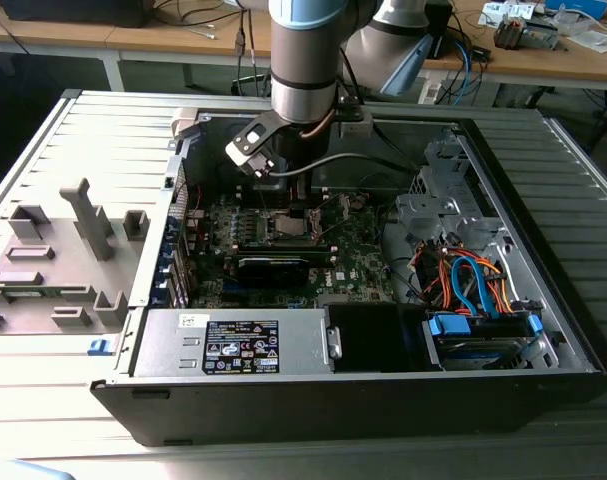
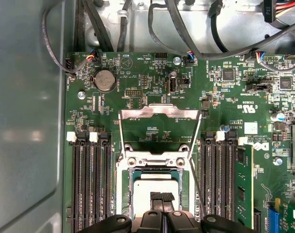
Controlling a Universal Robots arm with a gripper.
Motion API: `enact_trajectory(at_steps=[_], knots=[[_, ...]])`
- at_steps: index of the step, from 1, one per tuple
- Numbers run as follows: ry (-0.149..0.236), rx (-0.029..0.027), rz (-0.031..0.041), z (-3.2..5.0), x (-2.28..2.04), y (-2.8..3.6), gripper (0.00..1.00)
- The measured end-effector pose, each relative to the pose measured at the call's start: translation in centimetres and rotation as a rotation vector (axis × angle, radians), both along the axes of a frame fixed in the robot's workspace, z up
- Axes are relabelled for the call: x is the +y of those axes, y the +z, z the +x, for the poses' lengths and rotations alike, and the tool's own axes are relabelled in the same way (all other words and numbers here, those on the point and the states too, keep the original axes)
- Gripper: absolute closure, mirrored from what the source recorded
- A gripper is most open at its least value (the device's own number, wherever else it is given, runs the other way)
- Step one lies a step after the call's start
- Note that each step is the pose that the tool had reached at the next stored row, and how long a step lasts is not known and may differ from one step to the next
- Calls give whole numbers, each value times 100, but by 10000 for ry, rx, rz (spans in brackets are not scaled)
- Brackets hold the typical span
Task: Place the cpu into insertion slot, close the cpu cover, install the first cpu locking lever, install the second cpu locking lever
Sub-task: 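Place the cpu into insertion slot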
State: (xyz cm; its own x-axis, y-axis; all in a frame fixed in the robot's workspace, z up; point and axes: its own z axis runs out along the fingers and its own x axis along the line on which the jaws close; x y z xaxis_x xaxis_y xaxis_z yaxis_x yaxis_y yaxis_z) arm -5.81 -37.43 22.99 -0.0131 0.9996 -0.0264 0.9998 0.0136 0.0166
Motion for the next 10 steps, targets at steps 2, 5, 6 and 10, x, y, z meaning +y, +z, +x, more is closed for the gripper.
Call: enact_trajectory(at_steps=[2,5,6,10], knots=[[0,0,0,0,0,11,89],[0,-1,1,0,0,26,89],[0,-1,1,0,0,30,89],[0,-1,1,0,0,62,89]])
